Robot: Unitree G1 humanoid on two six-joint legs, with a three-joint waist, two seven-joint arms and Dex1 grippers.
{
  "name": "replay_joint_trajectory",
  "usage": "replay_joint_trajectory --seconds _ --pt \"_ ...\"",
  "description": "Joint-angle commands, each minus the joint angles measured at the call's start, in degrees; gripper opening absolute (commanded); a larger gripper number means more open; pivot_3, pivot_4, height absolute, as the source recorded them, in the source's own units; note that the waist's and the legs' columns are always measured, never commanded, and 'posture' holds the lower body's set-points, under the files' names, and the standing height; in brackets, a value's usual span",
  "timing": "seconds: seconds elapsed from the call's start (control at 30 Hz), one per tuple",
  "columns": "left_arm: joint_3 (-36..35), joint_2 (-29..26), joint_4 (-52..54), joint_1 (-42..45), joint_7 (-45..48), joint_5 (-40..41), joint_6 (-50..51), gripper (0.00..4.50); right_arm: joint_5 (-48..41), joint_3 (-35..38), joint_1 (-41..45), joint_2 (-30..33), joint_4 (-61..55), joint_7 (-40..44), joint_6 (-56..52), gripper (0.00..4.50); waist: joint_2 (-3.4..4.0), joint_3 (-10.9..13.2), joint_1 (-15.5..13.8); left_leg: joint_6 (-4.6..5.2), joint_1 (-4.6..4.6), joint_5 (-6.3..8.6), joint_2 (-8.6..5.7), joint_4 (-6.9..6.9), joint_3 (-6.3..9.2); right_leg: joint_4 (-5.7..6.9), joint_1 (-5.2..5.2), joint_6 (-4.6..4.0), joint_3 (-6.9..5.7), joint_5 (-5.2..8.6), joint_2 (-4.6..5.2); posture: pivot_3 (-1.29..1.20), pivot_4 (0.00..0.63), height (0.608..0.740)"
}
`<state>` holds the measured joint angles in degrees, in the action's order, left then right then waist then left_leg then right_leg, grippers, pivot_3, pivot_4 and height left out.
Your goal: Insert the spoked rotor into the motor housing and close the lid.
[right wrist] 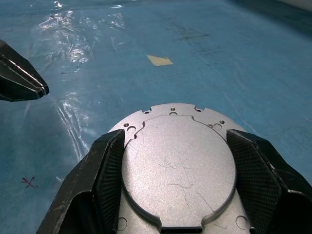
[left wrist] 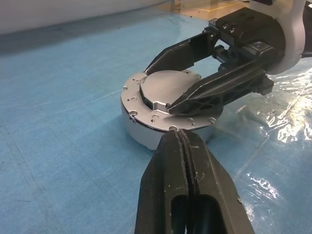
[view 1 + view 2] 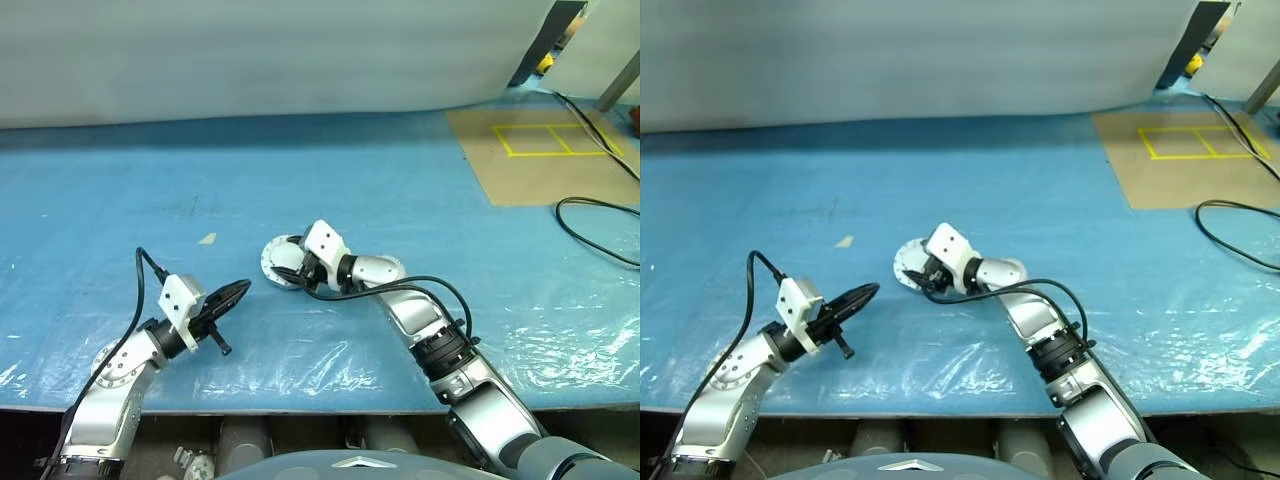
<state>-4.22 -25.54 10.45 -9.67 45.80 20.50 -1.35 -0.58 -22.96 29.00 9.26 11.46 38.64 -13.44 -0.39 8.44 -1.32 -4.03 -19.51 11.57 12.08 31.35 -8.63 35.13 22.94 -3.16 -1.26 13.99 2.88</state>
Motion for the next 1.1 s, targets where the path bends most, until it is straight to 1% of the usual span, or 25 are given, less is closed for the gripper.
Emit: replay_joint_trajectory --seconds 0.03,0.13,0.27,0.43,0.6,0.67,0.8,1.0,1.1 --pt "-0.09 -0.52 2.10 0.43 0.12 0.48 0.01 0.00 2.11 -0.27 -0.18 0.88 2.24 -0.34 0.54 2.95 0.00 0.00 -0.01 0.00 0.00 0.00 0.00 0.01 0.00 0.02 0.00 0.00 0.00 0.00 0.00 0.00 0.150 0.740" --pt "-0.06 -0.56 2.05 0.69 0.10 0.38 0.14 0.00 1.81 -1.36 -1.22 1.00 1.88 1.36 -0.46 2.95 0.00 0.00 -0.01 0.01 0.01 0.00 0.00 0.05 0.00 0.05 0.00 -0.01 0.01 0.00 0.00 0.00 0.150 0.740" --pt "0.01 -0.58 2.21 0.99 -0.04 0.20 0.40 0.00 2.41 -1.70 -1.25 0.91 2.54 1.36 -1.23 2.95 -0.01 -0.01 -0.02 0.01 0.00 0.00 0.00 0.05 0.00 0.05 0.00 -0.01 0.02 0.01 0.00 0.00 0.150 0.740" --pt "0.15 -0.47 2.29 1.40 -0.16 0.04 0.66 0.00 5.12 -2.81 -0.22 2.25 5.25 1.05 0.90 2.95 0.00 -0.01 -0.02 0.01 0.01 0.00 0.00 0.05 0.00 0.05 -0.01 -0.01 0.02 0.01 0.00 0.00 0.150 0.740" --pt "0.27 -0.38 2.44 1.66 -0.28 -0.03 0.89 0.00 7.88 -4.27 0.81 3.66 8.17 0.43 3.08 2.95 0.02 -0.02 -0.07 0.04 0.41 0.02 -0.01 0.05 -0.01 0.07 -0.38 -0.02 0.02 0.02 0.02 0.00 0.150 0.740" --pt "0.31 -0.35 2.59 1.61 -0.36 -0.05 0.97 0.00 7.45 -4.13 0.97 3.60 8.74 0.56 2.10 2.95 0.03 -0.03 -0.13 0.22 0.51 0.12 -0.03 0.05 -0.02 0.07 -0.48 -0.02 0.02 0.02 0.06 0.00 0.150 0.740" --pt "0.35 -0.39 2.73 1.65 -0.50 -0.09 1.15 0.00 6.60 -3.53 1.53 3.54 9.65 1.23 -1.12 2.95 0.04 -0.03 -0.27 0.24 0.59 0.13 -0.03 0.05 -0.02 0.08 -0.55 -0.02 0.02 0.01 0.08 0.00 0.150 0.740" --pt "0.48 -0.38 2.93 2.18 -0.71 -0.19 1.61 0.00 2.97 -0.04 2.74 2.21 10.79 1.10 -9.23 2.95 0.12 -0.08 -0.89 0.24 0.64 0.13 -0.03 0.04 -0.02 0.10 -0.58 -0.01 0.03 0.00 0.08 0.00 0.150 0.740" --pt "0.65 -0.34 2.86 2.52 -0.75 -0.39 1.72 0.00 4.36 -0.91 3.09 3.04 11.75 0.83 -8.83 2.95 0.14 -0.10 -1.04 0.25 0.67 0.13 -0.03 0.02 -0.02 0.11 -0.58 0.02 0.03 0.02 0.09 0.00 0.150 0.740"
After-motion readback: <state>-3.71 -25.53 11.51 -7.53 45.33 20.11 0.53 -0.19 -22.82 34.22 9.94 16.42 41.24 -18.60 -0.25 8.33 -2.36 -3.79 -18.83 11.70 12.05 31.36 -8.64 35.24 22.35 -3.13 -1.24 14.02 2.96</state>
